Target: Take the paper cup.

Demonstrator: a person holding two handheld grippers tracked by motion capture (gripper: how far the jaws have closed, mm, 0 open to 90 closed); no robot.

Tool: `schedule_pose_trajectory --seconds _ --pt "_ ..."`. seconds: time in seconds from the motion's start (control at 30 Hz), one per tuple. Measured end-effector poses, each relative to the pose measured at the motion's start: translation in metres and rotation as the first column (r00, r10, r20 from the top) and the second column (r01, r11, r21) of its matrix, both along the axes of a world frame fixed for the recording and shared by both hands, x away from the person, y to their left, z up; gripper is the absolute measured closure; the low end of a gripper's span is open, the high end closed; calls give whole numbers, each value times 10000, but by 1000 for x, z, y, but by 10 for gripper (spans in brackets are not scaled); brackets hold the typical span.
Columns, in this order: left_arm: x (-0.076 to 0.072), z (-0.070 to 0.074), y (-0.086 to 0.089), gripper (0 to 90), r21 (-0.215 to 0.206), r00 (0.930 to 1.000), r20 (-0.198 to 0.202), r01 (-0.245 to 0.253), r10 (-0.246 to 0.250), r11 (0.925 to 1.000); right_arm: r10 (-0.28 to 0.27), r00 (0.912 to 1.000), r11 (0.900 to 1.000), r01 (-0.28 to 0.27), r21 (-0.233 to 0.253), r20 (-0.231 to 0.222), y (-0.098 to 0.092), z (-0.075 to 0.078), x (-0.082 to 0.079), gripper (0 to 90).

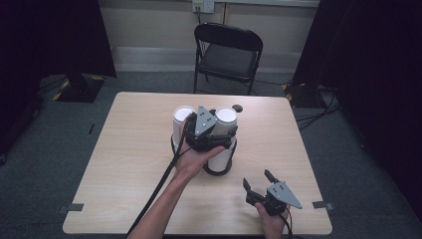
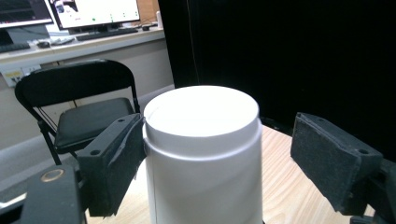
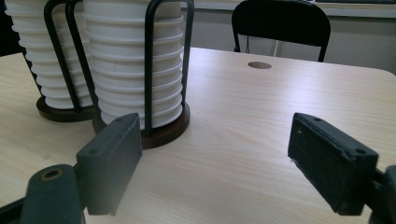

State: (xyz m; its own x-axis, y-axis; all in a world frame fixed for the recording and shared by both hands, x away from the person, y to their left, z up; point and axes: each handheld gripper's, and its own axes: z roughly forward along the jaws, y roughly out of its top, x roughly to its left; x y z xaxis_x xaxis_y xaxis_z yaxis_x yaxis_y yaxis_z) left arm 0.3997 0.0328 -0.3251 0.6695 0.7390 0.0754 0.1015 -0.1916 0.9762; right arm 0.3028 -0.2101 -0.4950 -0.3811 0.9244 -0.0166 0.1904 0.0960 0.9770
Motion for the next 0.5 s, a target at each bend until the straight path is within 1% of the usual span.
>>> schedule_pose_trajectory --seconds 0.1,0.23,0.4,0.5 --pt "2 0 -2 187 15 9999 -9 -125 125 9999 2 10000 10000 -2 -20 -19 0 0 0 171" --pt "4 0 -7 191 366 9994 44 -340 339 9987 31 10000 10000 -31 -26 -2 0 0 0 171" --pt "8 1 -11 204 209 9985 -151 -515 518 9985 31 10000 10000 -31 -16 -8 0 0 0 171" --pt "11 2 -14 198 387 9982 -231 -535 544 9978 52 10000 10000 -52 -31 -10 0 0 0 171"
